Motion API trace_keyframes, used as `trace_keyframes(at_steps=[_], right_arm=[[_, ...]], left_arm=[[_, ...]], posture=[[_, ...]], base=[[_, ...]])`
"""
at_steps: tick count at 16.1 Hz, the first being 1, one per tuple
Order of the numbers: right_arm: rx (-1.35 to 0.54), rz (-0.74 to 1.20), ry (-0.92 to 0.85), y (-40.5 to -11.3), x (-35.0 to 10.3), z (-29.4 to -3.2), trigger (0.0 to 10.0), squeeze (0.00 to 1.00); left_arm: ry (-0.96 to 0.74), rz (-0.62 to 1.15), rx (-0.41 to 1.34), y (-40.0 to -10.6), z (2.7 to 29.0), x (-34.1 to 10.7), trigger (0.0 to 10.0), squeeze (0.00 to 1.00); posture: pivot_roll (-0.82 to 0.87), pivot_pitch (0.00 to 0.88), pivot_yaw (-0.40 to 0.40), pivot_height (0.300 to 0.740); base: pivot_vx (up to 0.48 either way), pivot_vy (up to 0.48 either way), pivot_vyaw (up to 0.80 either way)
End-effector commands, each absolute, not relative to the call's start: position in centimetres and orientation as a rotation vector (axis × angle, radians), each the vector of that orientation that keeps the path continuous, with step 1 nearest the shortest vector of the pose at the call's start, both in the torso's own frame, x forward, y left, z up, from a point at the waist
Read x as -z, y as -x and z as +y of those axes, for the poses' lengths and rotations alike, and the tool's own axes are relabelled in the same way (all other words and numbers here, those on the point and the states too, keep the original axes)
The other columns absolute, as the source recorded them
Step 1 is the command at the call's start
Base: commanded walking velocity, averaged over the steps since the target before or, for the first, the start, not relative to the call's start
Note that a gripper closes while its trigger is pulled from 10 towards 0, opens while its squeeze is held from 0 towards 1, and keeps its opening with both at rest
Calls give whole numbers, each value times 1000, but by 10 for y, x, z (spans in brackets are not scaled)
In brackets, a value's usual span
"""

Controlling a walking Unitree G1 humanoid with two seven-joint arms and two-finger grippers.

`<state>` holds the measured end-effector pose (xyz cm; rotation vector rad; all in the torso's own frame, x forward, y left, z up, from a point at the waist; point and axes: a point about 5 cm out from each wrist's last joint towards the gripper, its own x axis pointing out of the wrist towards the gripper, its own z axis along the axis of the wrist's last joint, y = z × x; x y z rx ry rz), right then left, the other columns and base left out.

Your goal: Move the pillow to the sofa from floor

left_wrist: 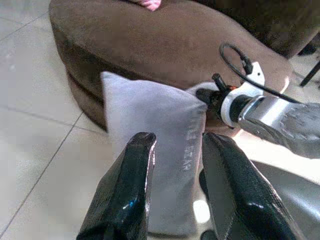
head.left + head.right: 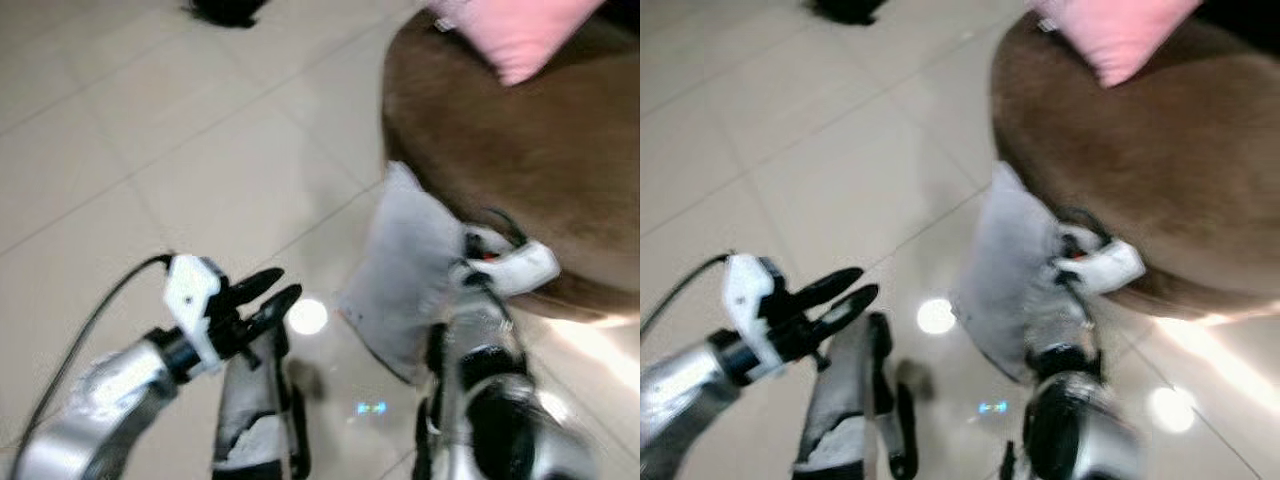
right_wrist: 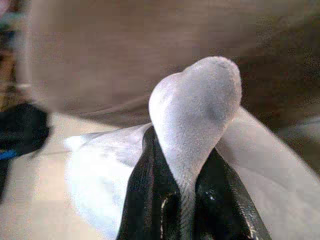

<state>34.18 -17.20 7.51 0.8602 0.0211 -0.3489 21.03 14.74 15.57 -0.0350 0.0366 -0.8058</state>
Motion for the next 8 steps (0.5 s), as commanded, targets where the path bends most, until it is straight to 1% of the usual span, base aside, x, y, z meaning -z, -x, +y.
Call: trace_keyframes(at_steps=[1, 2, 3, 4, 5, 6, 8], right_arm=[[275, -24, -830, -339, -91, -165, 0, 0], [244, -40, -826, -335, -99, -161, 0, 0], [207, -60, -825, -329, -113, -156, 0, 0], [166, -99, -854, -325, -138, -153, 0, 0], [152, -114, -863, -324, -146, -152, 0, 0], [117, -152, -866, -319, -170, -148, 0, 0], [144, -328, -815, -319, -233, -157, 0, 0]], left_arm=[[24, 46, 762, -212, 151, -148, 10000, 0], [30, 40, 751, -213, 151, -147, 10000, 0], [33, 30, 721, -219, 150, -144, 10000, 0], [44, -6, 703, -225, 145, -146, 10000, 0], [46, -16, 699, -227, 144, -147, 10000, 0], [62, -35, 696, -229, 140, -148, 10000, 0], [46, -59, 665, -238, 134, -156, 10000, 0]], posture=[[59, 143, 80, 521], [32, 130, 80, 521], [8, 119, 76, 521], [-13, 101, 73, 521], [-17, 97, 73, 521], [-27, 85, 69, 521], [-46, 63, 62, 521]], base=[[0, 0, 0], [0, 0, 0], [0, 0, 0], [0, 0, 0], [0, 0, 0], [0, 0, 0], [0, 0, 0]])
